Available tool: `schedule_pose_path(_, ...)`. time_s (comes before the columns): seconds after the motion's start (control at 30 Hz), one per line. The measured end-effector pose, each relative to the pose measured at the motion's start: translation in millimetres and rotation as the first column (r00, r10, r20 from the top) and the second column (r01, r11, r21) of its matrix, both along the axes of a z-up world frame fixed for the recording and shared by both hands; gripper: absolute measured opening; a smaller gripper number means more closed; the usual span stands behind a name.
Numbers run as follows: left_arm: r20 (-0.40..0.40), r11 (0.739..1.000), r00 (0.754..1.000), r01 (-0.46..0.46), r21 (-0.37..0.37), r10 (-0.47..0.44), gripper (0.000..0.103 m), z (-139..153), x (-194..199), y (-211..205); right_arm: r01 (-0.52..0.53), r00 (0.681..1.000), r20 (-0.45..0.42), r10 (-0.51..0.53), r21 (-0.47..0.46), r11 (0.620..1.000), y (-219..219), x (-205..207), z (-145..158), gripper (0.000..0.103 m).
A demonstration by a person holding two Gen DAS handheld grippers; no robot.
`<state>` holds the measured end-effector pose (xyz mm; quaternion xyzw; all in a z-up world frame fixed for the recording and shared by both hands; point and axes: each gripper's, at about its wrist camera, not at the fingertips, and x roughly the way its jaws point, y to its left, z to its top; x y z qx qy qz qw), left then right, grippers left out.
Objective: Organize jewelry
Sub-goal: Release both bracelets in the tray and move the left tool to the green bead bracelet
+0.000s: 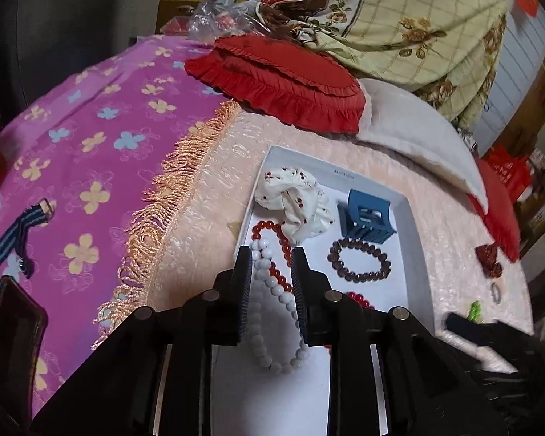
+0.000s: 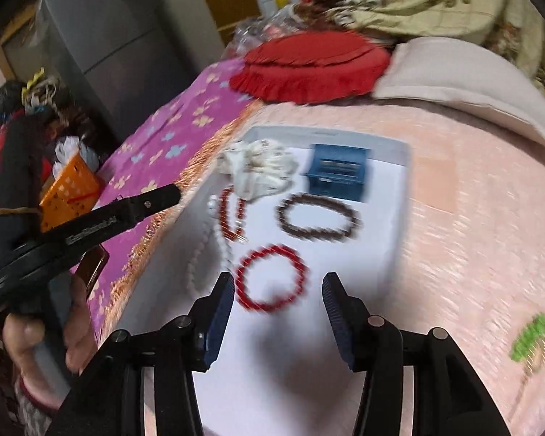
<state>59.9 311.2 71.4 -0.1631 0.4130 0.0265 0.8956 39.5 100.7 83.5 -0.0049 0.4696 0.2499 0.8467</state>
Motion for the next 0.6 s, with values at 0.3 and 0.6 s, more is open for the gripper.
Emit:
schedule_pose_path(0.3, 0.055, 0.996, 0.997, 0.05, 0.072, -0.054, 0.021, 11, -30, -49, 0.281, 0.96, 0.011, -0.281, -0.04, 0.959, -184, -61, -1, 0.048)
schedule_pose_path(0.6, 0.033, 0.974, 0.976, 0.213, 0.077, -0.216, 0.021, 18, -81, -144, 0.488, 0.873, -0.016, -0.488, 0.008, 0.873, -312, -107, -12, 0.048)
